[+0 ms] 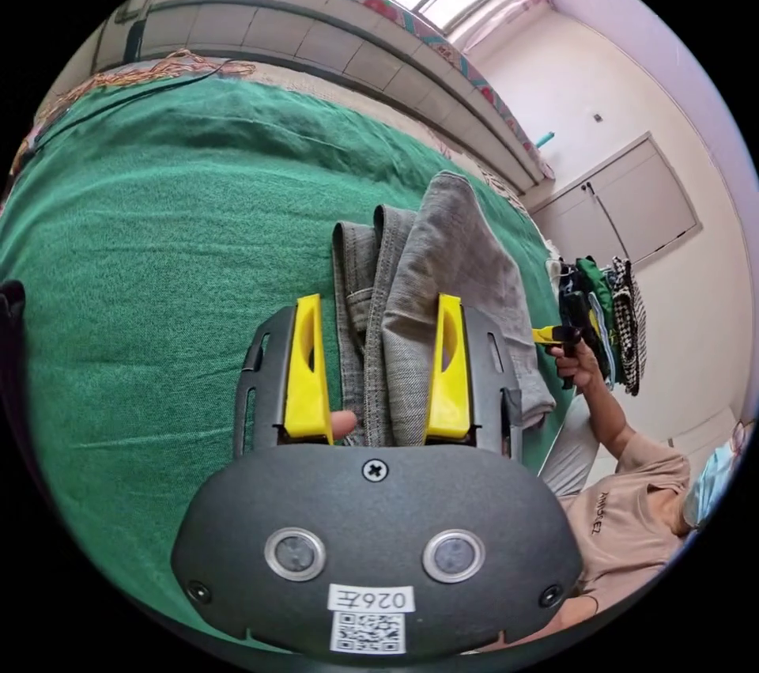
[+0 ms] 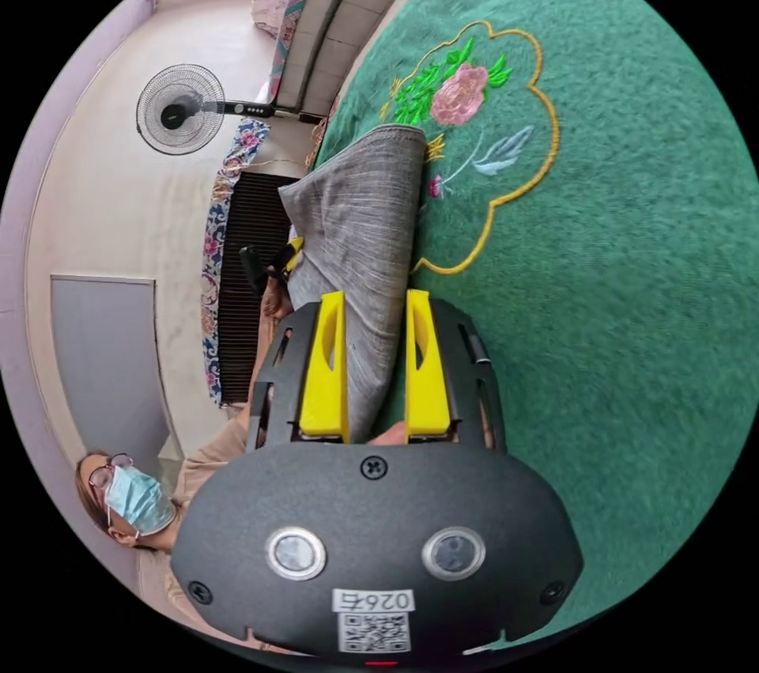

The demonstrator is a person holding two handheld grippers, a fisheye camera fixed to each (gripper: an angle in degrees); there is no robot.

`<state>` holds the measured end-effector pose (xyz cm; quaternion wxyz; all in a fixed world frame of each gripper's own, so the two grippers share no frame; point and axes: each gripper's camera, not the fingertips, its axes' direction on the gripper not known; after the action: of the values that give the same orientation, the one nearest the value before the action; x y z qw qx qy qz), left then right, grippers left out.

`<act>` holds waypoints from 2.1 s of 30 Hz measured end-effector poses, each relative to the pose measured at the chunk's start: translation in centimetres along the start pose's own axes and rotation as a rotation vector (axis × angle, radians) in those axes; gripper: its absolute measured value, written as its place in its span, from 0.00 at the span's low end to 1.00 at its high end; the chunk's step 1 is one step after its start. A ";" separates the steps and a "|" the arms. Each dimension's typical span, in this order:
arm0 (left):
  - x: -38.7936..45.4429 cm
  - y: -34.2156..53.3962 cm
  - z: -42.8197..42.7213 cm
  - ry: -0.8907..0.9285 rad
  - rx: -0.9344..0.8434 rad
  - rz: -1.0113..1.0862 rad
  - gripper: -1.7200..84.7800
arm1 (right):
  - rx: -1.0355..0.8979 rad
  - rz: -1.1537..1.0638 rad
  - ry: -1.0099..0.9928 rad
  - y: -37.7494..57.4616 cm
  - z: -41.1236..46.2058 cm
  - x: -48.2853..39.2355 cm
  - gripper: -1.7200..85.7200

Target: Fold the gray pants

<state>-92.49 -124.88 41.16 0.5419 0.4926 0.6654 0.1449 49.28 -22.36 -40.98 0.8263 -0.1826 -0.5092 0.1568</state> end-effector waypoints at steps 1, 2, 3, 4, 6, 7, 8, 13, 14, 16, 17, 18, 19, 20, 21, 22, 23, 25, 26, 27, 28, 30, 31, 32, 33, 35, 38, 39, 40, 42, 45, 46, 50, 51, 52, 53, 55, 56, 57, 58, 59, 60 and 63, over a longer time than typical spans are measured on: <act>0.2 -0.2 0.4 -0.019 -0.004 0.001 0.21 | -0.001 -0.016 -0.027 -0.5 0.4 0.2 0.10; 0.4 -0.3 0.7 -0.032 -0.005 0.000 0.18 | -0.001 -0.033 -0.035 -1.1 0.8 0.3 0.08; 0.4 -0.4 1.0 -0.023 -0.009 0.002 0.17 | -0.002 -0.038 -0.030 -1.3 1.0 0.3 0.07; 0.1 -0.6 1.8 0.071 -0.051 -0.020 0.15 | 0.001 -0.051 -0.010 -1.8 1.2 0.2 0.04; -0.7 -0.7 2.4 0.142 -0.067 -0.082 0.14 | -0.006 -0.064 -0.005 -2.4 1.2 0.2 0.02; -0.8 -0.7 2.4 0.164 -0.069 -0.074 0.14 | -0.001 -0.056 -0.027 -2.6 0.8 0.3 0.02; -0.7 -0.8 2.6 0.192 -0.096 -0.065 0.14 | -0.002 -0.051 -0.042 -2.7 0.2 0.2 0.01; 1.3 -1.2 4.6 0.176 -0.163 0.047 0.18 | -0.001 -0.082 0.042 -3.6 -2.7 -1.4 0.06; 1.8 -1.4 4.7 0.150 -0.175 0.056 0.18 | -0.002 -0.078 0.030 -4.0 -2.7 -1.5 0.06; 2.4 -1.4 4.7 0.127 -0.175 0.067 0.18 | -0.012 -0.078 -0.024 -4.5 -2.1 -1.6 0.06; 2.6 -1.2 4.6 0.123 -0.169 0.068 0.18 | -0.013 -0.082 -0.051 -4.8 -1.8 -2.0 0.06; 2.7 -1.1 4.6 0.123 -0.165 0.066 0.18 | -0.016 -0.085 -0.057 -4.9 -1.7 -2.2 0.06; 2.8 -1.0 4.5 0.122 -0.161 0.065 0.17 | -0.021 -0.095 -0.054 -5.2 -1.5 -3.1 0.05; 2.9 -0.9 4.4 0.123 -0.159 0.058 0.16 | -0.022 -0.104 -0.037 -5.3 -1.6 -4.1 0.05; 3.0 -0.8 4.4 0.131 -0.163 0.053 0.15 | -0.022 -0.110 -0.026 -5.3 -1.6 -4.7 0.04; 3.1 -0.7 4.5 0.160 -0.177 0.024 0.14 | -0.015 -0.117 -0.002 -5.3 -1.7 -5.8 0.03; 3.2 -0.6 4.4 0.186 -0.181 -0.005 0.13 | -0.004 -0.117 0.010 -5.2 -1.8 -6.9 0.02; 4.0 -0.2 3.7 0.181 -0.164 0.002 0.12 | 0.018 -0.114 0.027 -4.9 -2.0 -8.9 0.02; 5.0 0.1 3.1 0.160 -0.155 0.019 0.12 | 0.027 -0.133 0.064 -4.8 -2.2 -10.9 0.01; 5.7 0.2 2.7 0.145 -0.151 0.034 0.12 | 0.031 -0.149 0.091 -4.6 -2.3 -12.1 0.01; 7.3 0.4 2.1 0.109 -0.147 0.073 0.12 | 0.039 -0.191 0.162 -4.3 -2.5 -14.8 0.01; 10.1 0.9 1.2 0.056 -0.137 0.138 0.12 | 0.050 -0.273 0.303 -3.6 -2.6 -19.5 0.01; 12.3 1.4 0.5 0.024 -0.125 0.182 0.11 | 0.060 -0.332 0.410 -2.8 -2.6 -22.7 0.01; 14.6 2.1 -0.3 -0.006 -0.106 0.227 0.11 | 0.075 -0.393 0.513 -1.9 -2.5 -26.0 0.01; 15.8 2.5 -0.8 -0.023 -0.095 0.251 0.11 | 0.083 -0.422 0.564 -1.5 -2.4 -27.6 0.01; 20.2 5.0 -3.6 -0.091 -0.061 0.346 0.11 | 0.130 -0.518 0.716 0.2 -1.9 -33.7 0.01; 24.3 9.8 -9.5 -0.236 0.027 0.443 0.11 | 0.199 -0.611 0.789 0.9 -0.9 -41.8 0.01; 24.7 11.2 -11.0 -0.262 0.061 0.447 0.11 | 0.204 -0.634 0.790 0.8 -0.4 -43.6 0.01; 24.8 14.0 -14.0 -0.309 0.132 0.442 0.11 | 0.204 -0.688 0.796 0.5 0.8 -47.5 0.01; 23.8 18.5 -18.9 -0.363 0.249 0.383 0.11 | 0.180 -0.799 0.817 -0.3 4.0 -54.1 0.01; 20.1 26.9 -26.7 -0.424 0.487 0.189 0.11 | 0.140 -1.028 0.843 -1.2 11.8 -66.0 0.01; 18.6 30.2 -29.3 -0.465 0.572 0.111 0.11 | 0.119 -1.124 0.856 -1.5 15.5 -70.8 0.01; 13.5 39.3 -36.9 -0.585 0.816 -0.122 0.11 | 0.054 -1.361 0.864 -2.3 29.8 -86.0 0.02; 12.4 40.2 -37.7 -0.600 0.844 -0.154 0.11 | 0.051 -1.389 0.869 -2.4 32.1 -87.8 0.02; 9.7 41.7 -39.2 -0.618 0.890 -0.229 0.13 | 0.042 -1.446 0.891 -2.8 36.9 -90.9 0.04; 6.1 42.8 -40.2 -0.632 0.913 -0.310 0.14 | 0.025 -1.474 0.929 -3.7 41.7 -93.0 0.05; -0.3 44.2 -40.9 -0.605 0.843 -0.524 0.17 | -0.013 -1.352 1.003 -5.8 48.1 -94.6 0.05; -3.6 45.7 -41.2 -0.539 0.778 -0.646 0.18 | -0.057 -1.285 1.033 -6.3 51.4 -94.6 0.05; -4.4 46.6 -41.3 -0.516 0.764 -0.675 0.17 | -0.081 -1.277 1.028 -6.2 52.6 -94.5 0.05; -4.2 48.8 -41.6 -0.503 0.808 -0.648 0.16 | -0.092 -1.288 0.975 -5.2 54.0 -93.8 0.05; -2.4 51.1 -41.9 -0.523 0.895 -0.594 0.11 | -0.102 -1.320 0.918 -3.8 54.7 -92.8 0.04; -1.3 52.0 -42.1 -0.546 0.939 -0.573 0.09 | -0.109 -1.340 0.905 -3.1 55.0 -92.2 0.04; 4.7 54.0 -42.9 -0.733 1.091 -0.403 0.02 | -0.081 -1.430 0.946 -0.1 55.5 -88.1 0.02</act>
<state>-102.36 -80.91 93.58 0.4229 0.5789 0.4953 -0.4906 -38.70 -53.82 -87.02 0.8448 0.1070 -0.1090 -0.5127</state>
